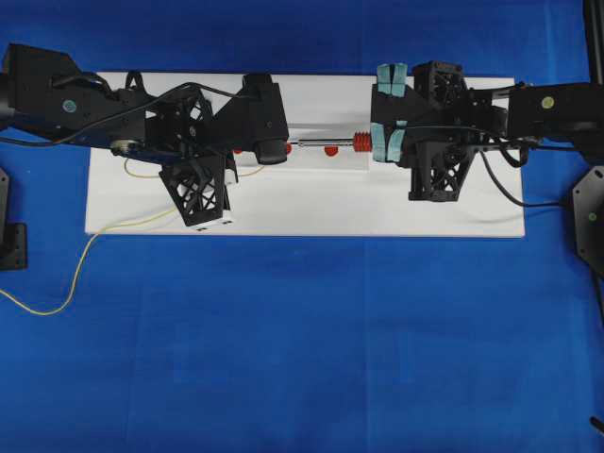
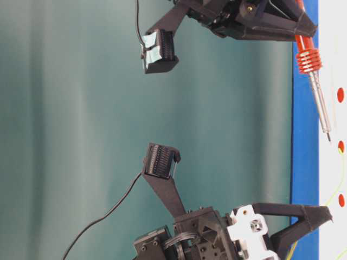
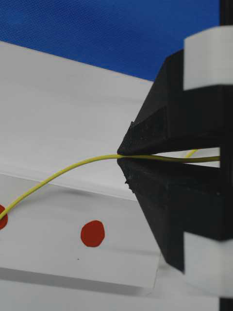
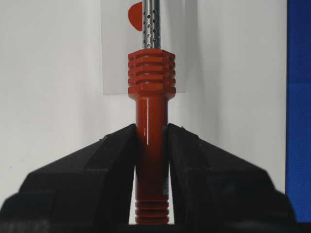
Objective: Touch the tip of the soldering iron to the tip of the solder at the mark.
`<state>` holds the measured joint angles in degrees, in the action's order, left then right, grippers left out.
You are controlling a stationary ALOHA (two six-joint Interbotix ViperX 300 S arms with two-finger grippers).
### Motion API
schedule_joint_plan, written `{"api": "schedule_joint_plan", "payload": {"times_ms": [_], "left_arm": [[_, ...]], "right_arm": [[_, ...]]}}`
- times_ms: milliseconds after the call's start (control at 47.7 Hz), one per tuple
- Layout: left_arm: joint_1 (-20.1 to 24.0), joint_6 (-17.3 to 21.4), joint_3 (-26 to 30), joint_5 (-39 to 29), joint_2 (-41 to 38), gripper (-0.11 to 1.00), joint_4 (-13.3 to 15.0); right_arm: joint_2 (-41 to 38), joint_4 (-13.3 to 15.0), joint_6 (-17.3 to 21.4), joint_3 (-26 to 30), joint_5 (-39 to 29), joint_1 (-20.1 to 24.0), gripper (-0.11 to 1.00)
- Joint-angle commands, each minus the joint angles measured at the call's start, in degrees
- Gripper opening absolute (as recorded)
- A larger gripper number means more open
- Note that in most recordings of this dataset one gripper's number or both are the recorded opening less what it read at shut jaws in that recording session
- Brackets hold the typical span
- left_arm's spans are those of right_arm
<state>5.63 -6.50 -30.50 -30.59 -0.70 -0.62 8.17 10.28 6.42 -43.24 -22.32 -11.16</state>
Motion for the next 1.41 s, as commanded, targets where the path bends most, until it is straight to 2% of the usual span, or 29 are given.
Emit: {"api": "schedule_joint_plan", "payload": {"times_ms": [0, 1385], "left_arm": [[0.0, 0.2, 1.4, 0.3, 0.7, 0.02, -0.1], [-0.1, 0.2, 1.4, 0.1, 0.7, 0.02, -0.1]], "right_arm": [[0.1, -0.1, 0.1, 1.3, 0.5, -0.1, 0.07], [-1.1, -0.1, 0.0, 1.4, 1.5, 0.1, 0.07]]}}
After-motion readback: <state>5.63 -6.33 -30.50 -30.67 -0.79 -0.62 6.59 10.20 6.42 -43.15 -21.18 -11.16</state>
